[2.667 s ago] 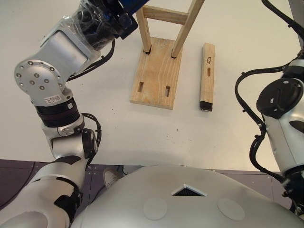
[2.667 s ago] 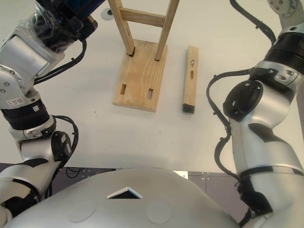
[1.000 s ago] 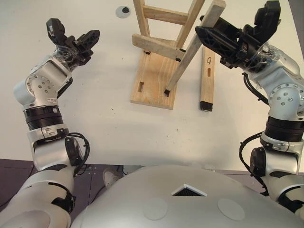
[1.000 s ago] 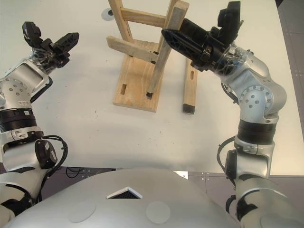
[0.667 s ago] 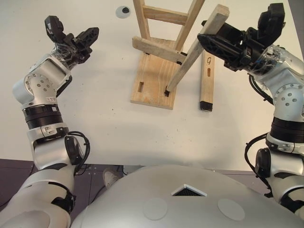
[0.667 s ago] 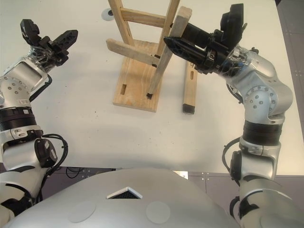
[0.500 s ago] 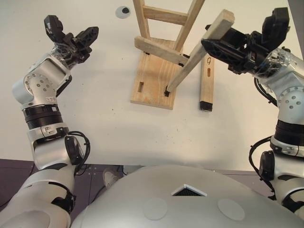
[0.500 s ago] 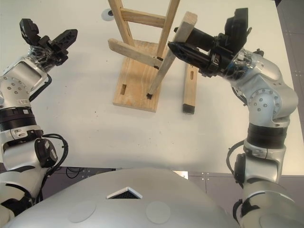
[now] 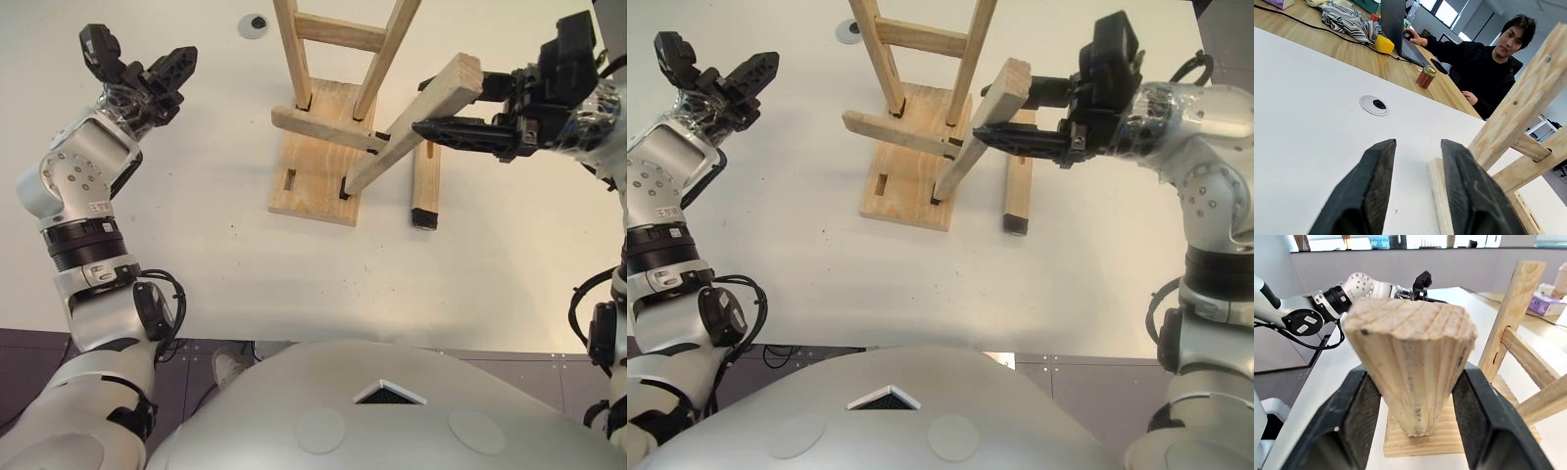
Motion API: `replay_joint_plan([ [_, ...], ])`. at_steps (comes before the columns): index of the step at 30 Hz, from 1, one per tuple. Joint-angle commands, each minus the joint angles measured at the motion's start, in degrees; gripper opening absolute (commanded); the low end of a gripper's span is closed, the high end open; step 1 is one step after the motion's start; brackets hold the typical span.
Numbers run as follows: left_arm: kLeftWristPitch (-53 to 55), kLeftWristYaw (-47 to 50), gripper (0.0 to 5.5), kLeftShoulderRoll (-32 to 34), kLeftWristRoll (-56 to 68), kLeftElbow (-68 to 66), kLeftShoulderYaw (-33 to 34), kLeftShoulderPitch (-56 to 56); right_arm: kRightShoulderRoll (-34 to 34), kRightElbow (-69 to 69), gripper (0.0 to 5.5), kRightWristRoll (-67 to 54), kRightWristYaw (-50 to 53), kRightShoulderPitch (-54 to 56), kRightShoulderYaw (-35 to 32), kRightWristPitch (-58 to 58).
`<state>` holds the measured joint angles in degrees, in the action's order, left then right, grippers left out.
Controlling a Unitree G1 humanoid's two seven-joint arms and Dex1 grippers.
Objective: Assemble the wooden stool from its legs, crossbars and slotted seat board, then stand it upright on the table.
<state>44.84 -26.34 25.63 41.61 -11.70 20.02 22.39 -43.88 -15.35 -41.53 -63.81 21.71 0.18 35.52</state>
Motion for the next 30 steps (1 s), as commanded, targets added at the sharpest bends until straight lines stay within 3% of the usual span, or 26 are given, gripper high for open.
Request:
replay_joint_plan([
  [1, 0.65, 0.9, 1.65, -1.28, -0.33, 2.38, 0.02, -2.5, -3.28, -0.58, 2.04, 6.05, -0.39, 0.7, 4.21, 0.61],
  [10, -2.32, 2.06, 1.65, -2.29, -5.2, 4.18, -2.57, -7.53, -6.69, -6.8, 2.04, 12.31, 2.29, -2.42, 9.15, -0.56],
  [19, -5.36, 4.27, 1.65, -6.3, -9.8, 9.06, -6.88, -12.58, -7.64, -0.27, 2.04, 11.14, -4.6, 16.4, 16.93, 11.65],
  [26, -7.04, 6.46, 1.65, -10.77, -9.25, 11.85, -6.57, -15.32, -5.28, 8.46, 2.04, 16.54, -9.72, 25.77, 23.08, 10.55],
  [30, -8.12, 6.87, 1.02, -12.47, -9.06, 12.8, -6.23, -16.6, -4.47, 9.37, 2.04, 18.53, -11.53, 27.48, 25.79, 9.29],
])
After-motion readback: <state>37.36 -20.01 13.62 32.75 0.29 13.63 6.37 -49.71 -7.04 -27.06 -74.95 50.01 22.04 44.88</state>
